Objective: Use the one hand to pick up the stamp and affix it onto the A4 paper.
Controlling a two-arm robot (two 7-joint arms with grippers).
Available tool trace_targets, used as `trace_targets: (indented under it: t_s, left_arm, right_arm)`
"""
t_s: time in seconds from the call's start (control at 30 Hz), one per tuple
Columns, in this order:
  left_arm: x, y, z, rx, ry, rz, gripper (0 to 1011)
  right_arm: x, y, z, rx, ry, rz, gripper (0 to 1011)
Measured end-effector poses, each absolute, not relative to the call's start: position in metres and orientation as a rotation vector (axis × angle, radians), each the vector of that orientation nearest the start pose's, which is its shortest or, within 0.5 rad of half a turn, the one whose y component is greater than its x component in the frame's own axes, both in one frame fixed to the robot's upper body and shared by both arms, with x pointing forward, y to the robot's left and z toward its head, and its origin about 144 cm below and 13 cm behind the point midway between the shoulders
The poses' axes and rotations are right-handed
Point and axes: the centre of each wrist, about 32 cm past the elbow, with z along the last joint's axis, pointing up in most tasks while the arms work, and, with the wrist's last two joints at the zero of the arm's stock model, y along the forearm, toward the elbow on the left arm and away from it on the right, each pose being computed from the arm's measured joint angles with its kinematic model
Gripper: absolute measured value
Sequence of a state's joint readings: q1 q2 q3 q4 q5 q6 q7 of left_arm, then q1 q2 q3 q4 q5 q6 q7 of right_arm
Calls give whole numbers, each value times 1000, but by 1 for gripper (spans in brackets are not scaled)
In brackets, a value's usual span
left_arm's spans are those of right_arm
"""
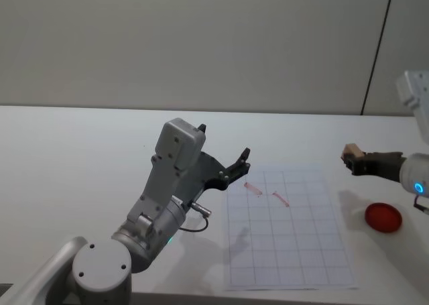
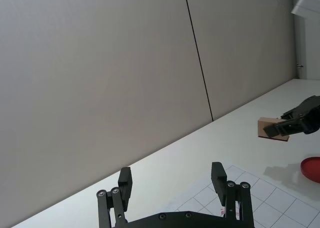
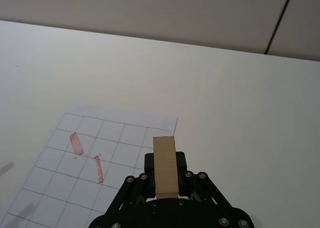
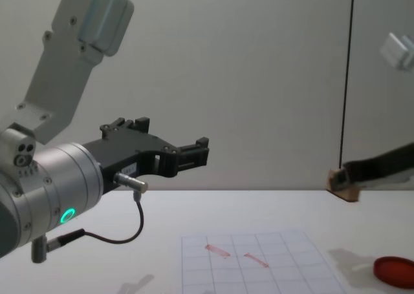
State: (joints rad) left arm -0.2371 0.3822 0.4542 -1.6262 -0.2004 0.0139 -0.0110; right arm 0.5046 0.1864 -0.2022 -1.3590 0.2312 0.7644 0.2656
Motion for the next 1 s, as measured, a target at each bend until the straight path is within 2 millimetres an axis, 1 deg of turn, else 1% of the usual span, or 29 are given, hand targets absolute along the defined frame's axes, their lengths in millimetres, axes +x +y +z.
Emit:
trace_targets:
  t_s: [0.17, 0.43, 0.7, 1.0]
  left_arm:
    - [492, 198, 1204, 61, -268, 1124, 1002]
    - [492, 198, 1204, 61, -268, 1124, 1002]
    - [492, 198, 1204, 61, -268, 1124, 1002]
    - [492, 198, 1204, 61, -268, 1124, 1002]
  right_arm:
    - [599, -228, 1270, -408, 390, -1080, 218]
    - [615, -222, 1281, -445, 394, -1011, 218]
    - [621, -218, 1285, -489, 367, -969, 218]
    - [623, -216, 1289, -574, 270, -917, 218]
